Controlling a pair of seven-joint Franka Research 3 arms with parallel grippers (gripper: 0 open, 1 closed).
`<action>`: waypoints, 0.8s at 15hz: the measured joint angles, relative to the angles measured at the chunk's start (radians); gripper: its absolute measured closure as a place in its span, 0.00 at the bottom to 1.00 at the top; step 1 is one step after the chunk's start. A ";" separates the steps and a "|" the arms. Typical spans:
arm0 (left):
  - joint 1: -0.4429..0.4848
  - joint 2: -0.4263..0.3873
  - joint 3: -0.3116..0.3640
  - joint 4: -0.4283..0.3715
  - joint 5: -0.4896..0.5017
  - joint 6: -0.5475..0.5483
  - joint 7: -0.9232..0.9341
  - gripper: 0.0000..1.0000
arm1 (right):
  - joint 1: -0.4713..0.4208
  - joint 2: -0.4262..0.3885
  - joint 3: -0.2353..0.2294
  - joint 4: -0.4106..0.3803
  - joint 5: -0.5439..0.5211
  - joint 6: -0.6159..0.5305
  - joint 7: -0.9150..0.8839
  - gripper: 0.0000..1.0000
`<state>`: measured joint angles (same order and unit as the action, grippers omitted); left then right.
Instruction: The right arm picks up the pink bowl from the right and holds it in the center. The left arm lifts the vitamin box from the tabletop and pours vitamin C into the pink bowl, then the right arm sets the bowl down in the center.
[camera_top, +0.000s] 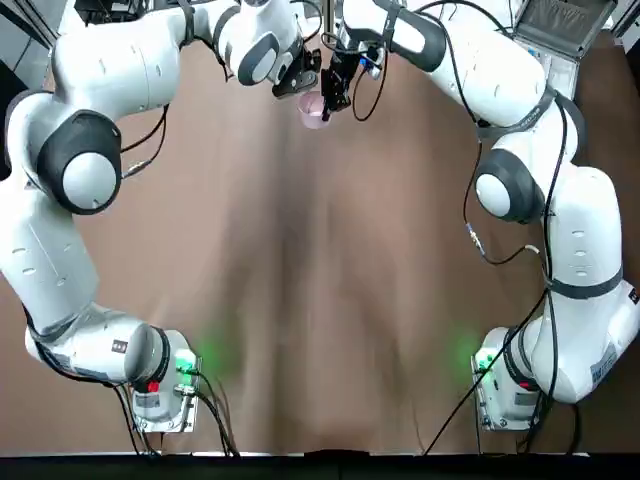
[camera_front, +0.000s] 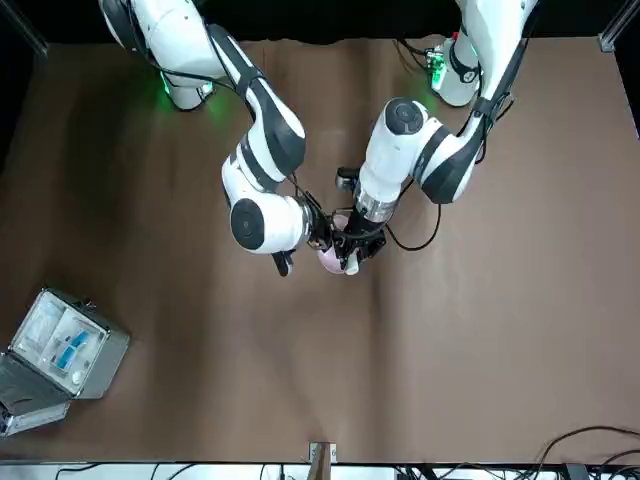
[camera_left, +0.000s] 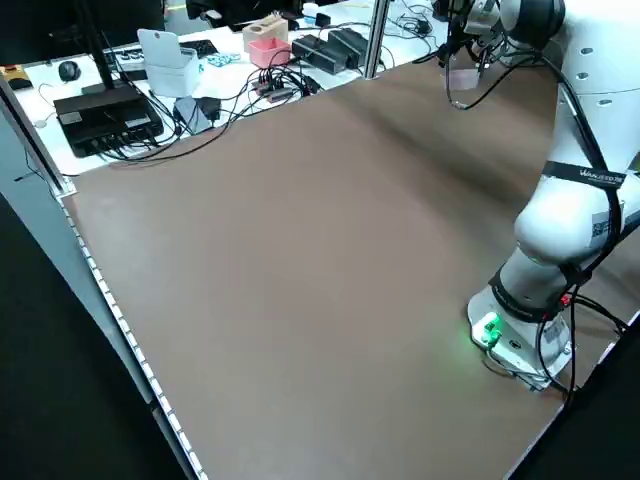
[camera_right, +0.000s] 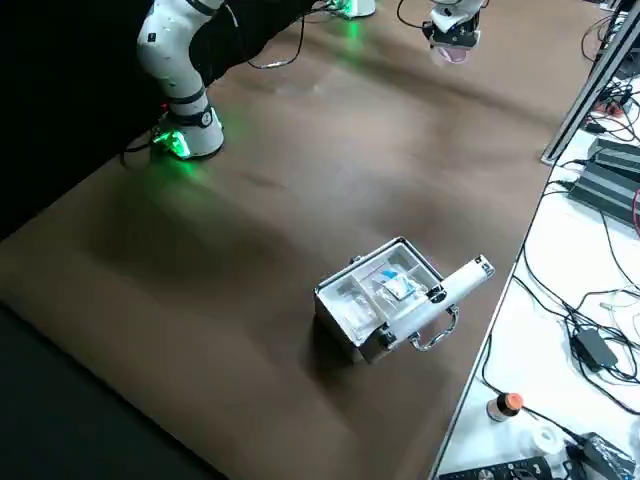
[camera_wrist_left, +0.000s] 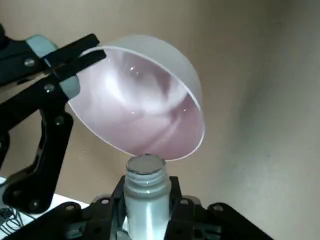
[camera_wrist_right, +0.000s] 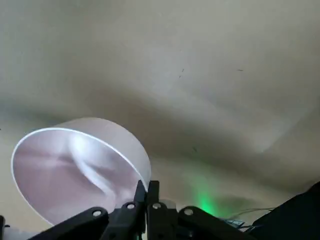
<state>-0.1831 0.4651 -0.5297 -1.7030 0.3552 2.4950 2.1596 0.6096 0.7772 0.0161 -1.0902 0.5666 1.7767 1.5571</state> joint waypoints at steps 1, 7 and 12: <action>-0.002 -0.006 0.000 -0.014 0.022 0.018 0.000 0.64 | 0.000 0.000 0.000 0.000 0.000 0.000 0.000 0.98; -0.016 -0.025 -0.001 -0.054 0.107 0.074 -0.003 0.64 | -0.007 0.001 0.000 0.000 0.000 0.000 -0.003 0.98; -0.029 -0.027 -0.001 -0.061 0.186 0.102 -0.076 0.64 | -0.010 0.005 -0.001 0.000 0.000 0.000 -0.005 0.98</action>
<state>-0.2119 0.4379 -0.5304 -1.7643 0.5415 2.5967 2.0832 0.6001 0.7817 0.0156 -1.0903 0.5666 1.7767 1.5524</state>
